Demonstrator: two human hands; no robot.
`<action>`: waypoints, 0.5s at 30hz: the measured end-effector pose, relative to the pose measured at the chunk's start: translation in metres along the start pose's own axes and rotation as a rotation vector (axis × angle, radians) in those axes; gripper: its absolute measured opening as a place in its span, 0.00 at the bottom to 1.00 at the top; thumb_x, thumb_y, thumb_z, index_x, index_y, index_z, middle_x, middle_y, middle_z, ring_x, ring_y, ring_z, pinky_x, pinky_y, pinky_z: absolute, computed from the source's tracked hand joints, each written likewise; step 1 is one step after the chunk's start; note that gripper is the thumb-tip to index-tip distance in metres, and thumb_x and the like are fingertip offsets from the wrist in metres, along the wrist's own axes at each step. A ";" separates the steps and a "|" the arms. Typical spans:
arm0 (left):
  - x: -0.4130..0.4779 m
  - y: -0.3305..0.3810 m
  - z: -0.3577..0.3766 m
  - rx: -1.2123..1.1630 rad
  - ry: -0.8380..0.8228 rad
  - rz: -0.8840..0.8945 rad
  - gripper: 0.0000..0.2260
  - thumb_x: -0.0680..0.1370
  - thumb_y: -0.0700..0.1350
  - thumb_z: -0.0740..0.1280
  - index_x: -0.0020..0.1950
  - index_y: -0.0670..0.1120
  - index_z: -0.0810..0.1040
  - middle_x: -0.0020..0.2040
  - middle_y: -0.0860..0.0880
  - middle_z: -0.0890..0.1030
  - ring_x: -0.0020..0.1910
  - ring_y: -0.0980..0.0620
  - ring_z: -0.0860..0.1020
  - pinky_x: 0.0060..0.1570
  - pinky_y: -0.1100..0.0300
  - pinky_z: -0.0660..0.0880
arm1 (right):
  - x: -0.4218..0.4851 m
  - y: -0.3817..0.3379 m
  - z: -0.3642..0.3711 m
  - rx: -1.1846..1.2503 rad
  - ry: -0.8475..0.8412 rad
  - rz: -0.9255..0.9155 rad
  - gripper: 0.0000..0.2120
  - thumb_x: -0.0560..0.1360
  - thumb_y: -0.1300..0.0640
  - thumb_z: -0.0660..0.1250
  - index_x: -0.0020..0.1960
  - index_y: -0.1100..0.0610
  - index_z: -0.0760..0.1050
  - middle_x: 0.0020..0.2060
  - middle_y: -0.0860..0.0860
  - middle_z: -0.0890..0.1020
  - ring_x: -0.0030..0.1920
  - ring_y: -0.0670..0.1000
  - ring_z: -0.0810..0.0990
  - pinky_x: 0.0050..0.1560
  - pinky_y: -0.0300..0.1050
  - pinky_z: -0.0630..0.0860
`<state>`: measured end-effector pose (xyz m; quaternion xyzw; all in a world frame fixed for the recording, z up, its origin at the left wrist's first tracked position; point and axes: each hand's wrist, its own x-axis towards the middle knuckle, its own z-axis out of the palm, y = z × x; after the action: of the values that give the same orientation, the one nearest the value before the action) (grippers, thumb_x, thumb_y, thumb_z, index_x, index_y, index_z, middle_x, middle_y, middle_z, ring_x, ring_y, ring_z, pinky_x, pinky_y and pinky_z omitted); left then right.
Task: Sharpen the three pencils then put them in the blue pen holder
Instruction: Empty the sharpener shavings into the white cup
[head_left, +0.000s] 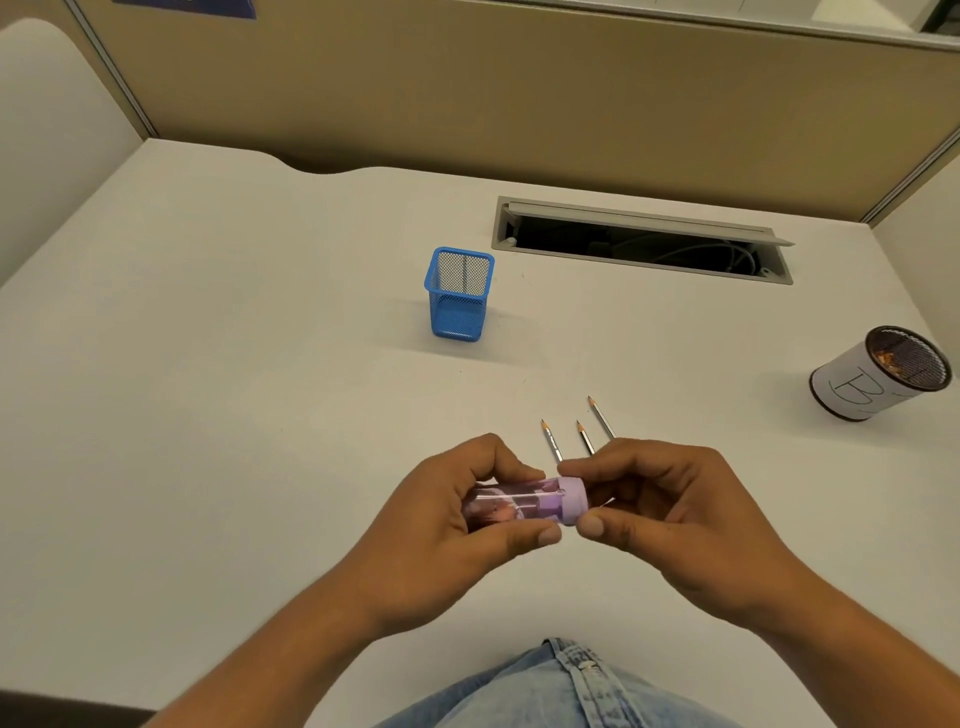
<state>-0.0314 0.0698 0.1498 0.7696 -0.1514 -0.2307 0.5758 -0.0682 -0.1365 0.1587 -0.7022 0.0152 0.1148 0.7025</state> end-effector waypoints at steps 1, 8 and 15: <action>0.000 0.000 0.002 0.000 0.003 0.014 0.12 0.65 0.55 0.74 0.46 0.55 0.78 0.42 0.61 0.82 0.36 0.60 0.79 0.34 0.68 0.74 | 0.000 0.000 -0.001 0.007 0.002 -0.011 0.14 0.62 0.65 0.75 0.48 0.57 0.85 0.39 0.52 0.87 0.39 0.49 0.84 0.41 0.37 0.79; 0.008 0.005 0.016 -0.009 0.018 0.064 0.11 0.67 0.56 0.72 0.45 0.56 0.76 0.41 0.60 0.80 0.36 0.58 0.78 0.32 0.69 0.73 | -0.001 -0.007 -0.013 -0.051 0.025 -0.074 0.14 0.63 0.63 0.76 0.48 0.58 0.85 0.39 0.52 0.86 0.40 0.49 0.84 0.41 0.36 0.79; 0.026 0.017 0.043 0.452 0.089 0.151 0.10 0.73 0.61 0.67 0.51 0.60 0.74 0.46 0.62 0.80 0.45 0.60 0.79 0.41 0.67 0.77 | -0.008 0.004 -0.022 -0.170 0.263 -0.106 0.07 0.69 0.58 0.77 0.44 0.52 0.82 0.38 0.50 0.85 0.36 0.48 0.82 0.36 0.41 0.78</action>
<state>-0.0319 0.0164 0.1516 0.8749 -0.2309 -0.1132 0.4104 -0.0732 -0.1590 0.1562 -0.7680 0.0599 -0.0144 0.6375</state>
